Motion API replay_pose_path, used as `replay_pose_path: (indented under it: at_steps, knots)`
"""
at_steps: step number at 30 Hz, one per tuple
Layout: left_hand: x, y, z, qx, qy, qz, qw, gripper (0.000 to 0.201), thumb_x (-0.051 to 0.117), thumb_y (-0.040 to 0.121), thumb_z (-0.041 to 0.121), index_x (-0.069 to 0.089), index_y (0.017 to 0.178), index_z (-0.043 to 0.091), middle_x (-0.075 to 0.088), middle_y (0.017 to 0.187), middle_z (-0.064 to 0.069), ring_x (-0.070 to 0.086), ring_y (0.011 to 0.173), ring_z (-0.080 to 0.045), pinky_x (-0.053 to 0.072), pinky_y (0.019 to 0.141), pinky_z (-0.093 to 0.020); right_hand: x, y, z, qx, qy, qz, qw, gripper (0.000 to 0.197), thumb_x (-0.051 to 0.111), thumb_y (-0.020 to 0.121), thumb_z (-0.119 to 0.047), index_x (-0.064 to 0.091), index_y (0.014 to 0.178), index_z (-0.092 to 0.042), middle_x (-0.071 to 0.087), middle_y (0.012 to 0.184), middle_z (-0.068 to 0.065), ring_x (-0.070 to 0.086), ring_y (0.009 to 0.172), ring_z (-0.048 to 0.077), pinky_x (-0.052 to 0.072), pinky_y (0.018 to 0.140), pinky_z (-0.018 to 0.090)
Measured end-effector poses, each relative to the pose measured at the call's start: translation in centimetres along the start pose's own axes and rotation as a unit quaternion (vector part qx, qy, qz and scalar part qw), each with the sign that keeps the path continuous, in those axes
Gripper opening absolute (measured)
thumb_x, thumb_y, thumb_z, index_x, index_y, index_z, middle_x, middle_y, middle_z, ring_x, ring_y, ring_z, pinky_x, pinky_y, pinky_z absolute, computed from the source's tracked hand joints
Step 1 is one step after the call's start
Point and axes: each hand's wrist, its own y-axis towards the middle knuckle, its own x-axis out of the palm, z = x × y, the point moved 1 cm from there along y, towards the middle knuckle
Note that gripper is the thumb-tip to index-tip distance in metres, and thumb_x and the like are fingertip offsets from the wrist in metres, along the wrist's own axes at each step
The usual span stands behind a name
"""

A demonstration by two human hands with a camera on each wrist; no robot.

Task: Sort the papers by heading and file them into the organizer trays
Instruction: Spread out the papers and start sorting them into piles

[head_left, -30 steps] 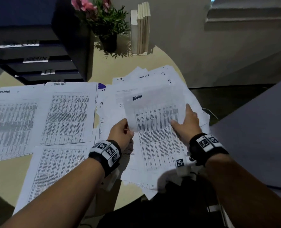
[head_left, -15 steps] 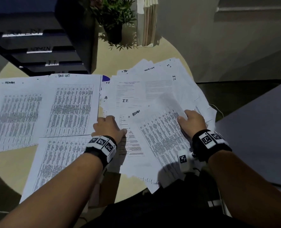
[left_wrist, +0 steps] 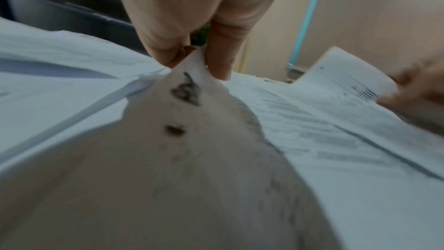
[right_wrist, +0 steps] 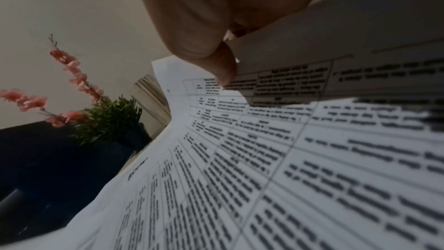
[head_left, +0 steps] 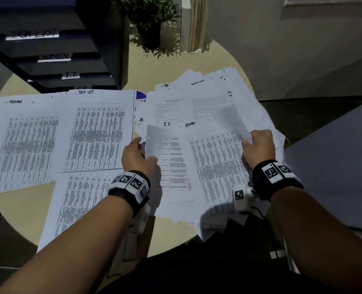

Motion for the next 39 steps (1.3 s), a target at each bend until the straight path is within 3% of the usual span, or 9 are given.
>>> replay_pose_path:
  at_steps: [4,11,17,20,24,27,29,33,39]
  knots:
    - [-1.6,1.5,-0.7,-0.046,-0.02,0.055,0.997,0.011,0.057,0.095,0.015,0.062,0.097,0.006,0.062,0.087,-0.008,0.055,0.079,-0.024,0.035,0.066,-0.024,-1.2,0.4,0.5,-0.028,0.013,-0.08,0.996,0.016,0.06,0.093,-0.012,0.065,0.106,-0.003,0.061,0.107,0.019,0.057,0.098,0.034,0.039,0.079,0.03]
    - [-3.7,3.1,-2.3,-0.126,-0.103,0.105,0.981,0.027,0.051,0.097,0.014,0.056,0.121,0.003,0.063,0.115,-0.016,0.06,0.105,-0.032,0.04,0.082,-0.03,-0.7,-1.5,-0.2,-0.091,0.042,-0.261,0.96,0.014,0.071,0.088,-0.016,0.06,0.087,-0.025,0.061,0.097,0.001,0.059,0.094,0.023,0.047,0.084,0.034]
    - [-4.0,3.0,-2.7,-0.138,-0.13,0.061,0.98,0.018,0.056,0.084,0.014,0.057,0.102,0.012,0.067,0.106,-0.019,0.065,0.099,-0.037,0.053,0.09,-0.045,-0.1,-2.2,-1.2,-0.084,0.101,-0.229,0.965,0.01,0.068,0.09,-0.012,0.064,0.089,-0.021,0.06,0.092,-0.004,0.059,0.086,0.015,0.045,0.076,0.022]
    - [-4.4,2.9,-2.5,-0.109,-0.137,0.013,0.984,0.016,0.051,0.076,0.011,0.055,0.086,0.024,0.065,0.085,-0.011,0.067,0.09,-0.044,0.056,0.08,-0.059,-0.7,-1.7,-0.8,-0.028,0.134,-0.142,0.98,0.008,0.066,0.091,-0.015,0.067,0.098,-0.017,0.066,0.099,0.003,0.063,0.095,0.026,0.052,0.088,0.038]
    - [-4.9,2.3,0.4,0.002,-0.081,-0.039,0.996,0.013,0.056,0.092,0.004,0.057,0.097,0.016,0.061,0.081,0.003,0.059,0.075,-0.018,0.042,0.058,-0.017,-2.0,-1.6,-2.4,-0.172,0.05,-0.118,0.977,0.01,0.069,0.088,-0.009,0.069,0.097,-0.014,0.049,0.127,0.0,0.046,0.125,0.028,0.035,0.109,0.039]
    - [-4.4,2.1,1.8,0.07,-0.103,-0.136,0.983,0.017,0.061,0.092,0.005,0.064,0.099,0.02,0.07,0.088,0.006,0.067,0.085,-0.017,0.051,0.072,-0.026,-2.4,-1.7,-4.5,-0.278,-0.033,-0.1,0.955,0.004,0.072,0.084,-0.013,0.069,0.083,-0.015,0.04,0.15,-0.004,0.022,0.144,0.027,0.018,0.113,0.047]
    - [-3.9,1.8,2.6,0.108,-0.114,-0.181,0.971,0.02,0.062,0.092,0.007,0.068,0.094,0.026,0.073,0.089,0.008,0.067,0.084,-0.015,0.054,0.079,-0.032,-2.0,-1.8,-5.6,-0.301,-0.066,-0.138,0.941,0.007,0.071,0.086,-0.017,0.066,0.081,-0.015,0.056,0.134,-0.001,0.037,0.136,0.028,0.027,0.109,0.044]
    - [-2.9,2.1,1.7,0.095,-0.106,-0.107,0.984,0.018,0.059,0.094,0.012,0.067,0.091,0.028,0.068,0.087,0.006,0.064,0.083,-0.017,0.053,0.083,-0.033,-2.0,-1.4,-4.4,-0.128,0.029,-0.124,0.984,0.018,0.065,0.092,-0.025,0.057,0.077,-0.019,0.064,0.084,0.004,0.062,0.087,0.03,0.048,0.078,0.037]
    - [-1.0,0.2,-1.0,0.045,0.19,-0.162,0.967,0.042,0.076,0.082,0.029,0.058,0.117,0.016,0.058,0.112,-0.005,0.06,0.1,-0.024,0.048,0.083,-0.03,-0.9,-2.3,-0.3,0.012,0.078,-0.113,0.99,0.052,0.061,0.094,-0.007,0.043,0.142,-0.013,0.05,0.145,0.012,0.046,0.135,0.027,0.034,0.106,0.028]
